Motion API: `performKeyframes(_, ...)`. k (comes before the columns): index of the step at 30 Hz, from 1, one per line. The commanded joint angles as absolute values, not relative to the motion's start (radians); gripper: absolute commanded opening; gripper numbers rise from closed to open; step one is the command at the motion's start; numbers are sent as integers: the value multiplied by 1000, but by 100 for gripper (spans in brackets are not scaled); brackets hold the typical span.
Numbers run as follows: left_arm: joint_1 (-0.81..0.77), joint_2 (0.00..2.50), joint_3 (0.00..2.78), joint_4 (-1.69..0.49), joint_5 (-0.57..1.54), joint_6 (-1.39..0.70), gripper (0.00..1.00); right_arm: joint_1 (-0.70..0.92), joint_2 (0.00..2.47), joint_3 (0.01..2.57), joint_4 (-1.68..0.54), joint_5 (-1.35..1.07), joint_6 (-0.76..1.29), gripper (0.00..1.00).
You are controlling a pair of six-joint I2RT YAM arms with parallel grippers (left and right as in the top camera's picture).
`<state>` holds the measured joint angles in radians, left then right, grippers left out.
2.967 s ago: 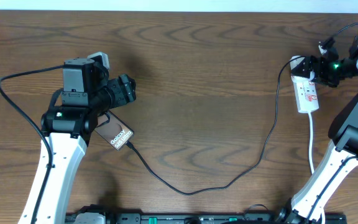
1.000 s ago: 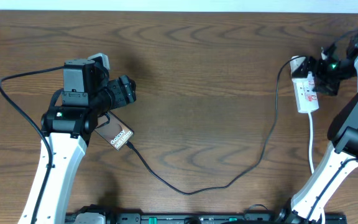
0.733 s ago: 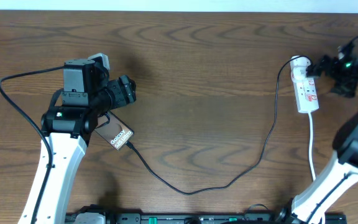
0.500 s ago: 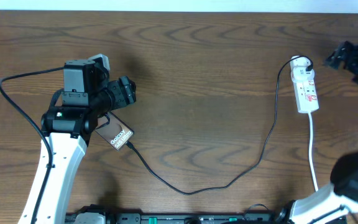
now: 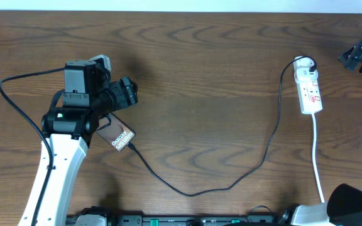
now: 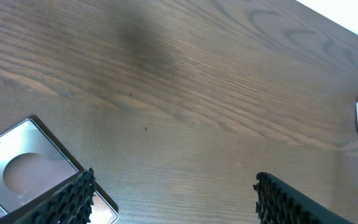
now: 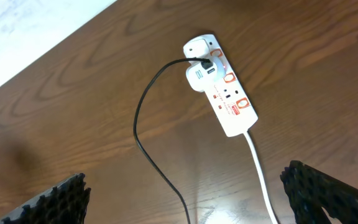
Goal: Plug charger to phone and switch on socket
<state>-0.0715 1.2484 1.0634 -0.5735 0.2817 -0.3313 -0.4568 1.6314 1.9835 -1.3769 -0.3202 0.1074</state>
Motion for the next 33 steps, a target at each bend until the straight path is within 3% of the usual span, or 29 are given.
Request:
performKeyframes(1, -73, 1253, 1085, -575, 268, -308, 81, -451, 1617, 1986, -1381, -316, 123, 99)
performKeyframes(21, -79, 1181, 1033, -554, 187, -308, 81, -451, 1617, 1986, -1381, -316, 123, 99)
performKeyframes(25, -112, 1071, 876, -339, 98, -307, 81, -451, 1617, 1986, -1381, -316, 123, 99)
performKeyframes(33, -168, 698, 302, 420, 33, -215, 81, -451, 1617, 1986, -1381, -316, 123, 99)
